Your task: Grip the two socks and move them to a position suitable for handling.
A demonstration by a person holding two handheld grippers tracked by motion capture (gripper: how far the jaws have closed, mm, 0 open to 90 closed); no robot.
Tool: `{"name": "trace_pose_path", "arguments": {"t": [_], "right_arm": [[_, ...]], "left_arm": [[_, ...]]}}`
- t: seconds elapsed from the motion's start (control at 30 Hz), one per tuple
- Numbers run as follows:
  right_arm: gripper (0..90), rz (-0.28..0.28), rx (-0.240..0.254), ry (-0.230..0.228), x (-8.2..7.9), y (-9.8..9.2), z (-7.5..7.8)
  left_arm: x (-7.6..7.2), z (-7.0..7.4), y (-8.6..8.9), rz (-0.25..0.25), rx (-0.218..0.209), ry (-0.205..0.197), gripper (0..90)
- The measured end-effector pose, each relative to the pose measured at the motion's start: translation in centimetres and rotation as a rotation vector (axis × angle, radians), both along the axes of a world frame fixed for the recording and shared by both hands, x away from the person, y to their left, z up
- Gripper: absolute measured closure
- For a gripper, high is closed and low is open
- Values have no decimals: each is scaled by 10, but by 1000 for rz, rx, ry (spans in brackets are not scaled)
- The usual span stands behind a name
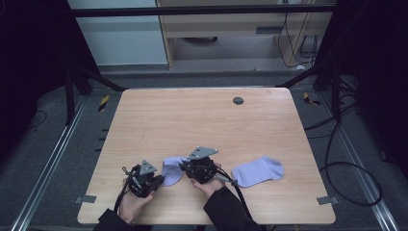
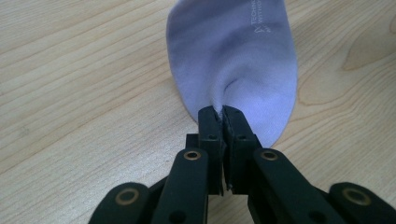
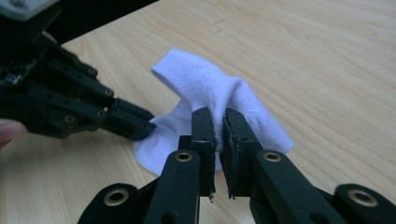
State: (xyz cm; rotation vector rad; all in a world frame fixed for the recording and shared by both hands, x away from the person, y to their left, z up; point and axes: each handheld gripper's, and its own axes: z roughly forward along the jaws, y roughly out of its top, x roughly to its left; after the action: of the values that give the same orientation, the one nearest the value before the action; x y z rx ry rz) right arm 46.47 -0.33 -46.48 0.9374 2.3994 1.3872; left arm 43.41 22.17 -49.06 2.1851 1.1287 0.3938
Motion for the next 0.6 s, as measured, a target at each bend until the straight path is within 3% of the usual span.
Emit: {"name": "trace_pose_path", "arguments": {"t": [0.2,0.33,0.43,0.47,0.5,0.6], "right_arm": [[839,-47,22,-8,2,-2,4],[837,-107,34,-5,6,-4,6],[836,-160,20,1,10,-5,2],[835,-202,6,2,13,-5,-1],[835,-202,6,2,13,-5,-1],[833,-259,-14,-18,18,-7,-6]], "left_arm": [[-2,3,-1,-21,4,-10,872],[-2,6,-2,-38,11,-21,873],[-2,7,-2,-47,13,-19,873],[-2,7,-2,-53,21,-19,873],[-2,7,-2,-53,21,-19,873],[-2,7,-3,-55,28,-13,873]]}}
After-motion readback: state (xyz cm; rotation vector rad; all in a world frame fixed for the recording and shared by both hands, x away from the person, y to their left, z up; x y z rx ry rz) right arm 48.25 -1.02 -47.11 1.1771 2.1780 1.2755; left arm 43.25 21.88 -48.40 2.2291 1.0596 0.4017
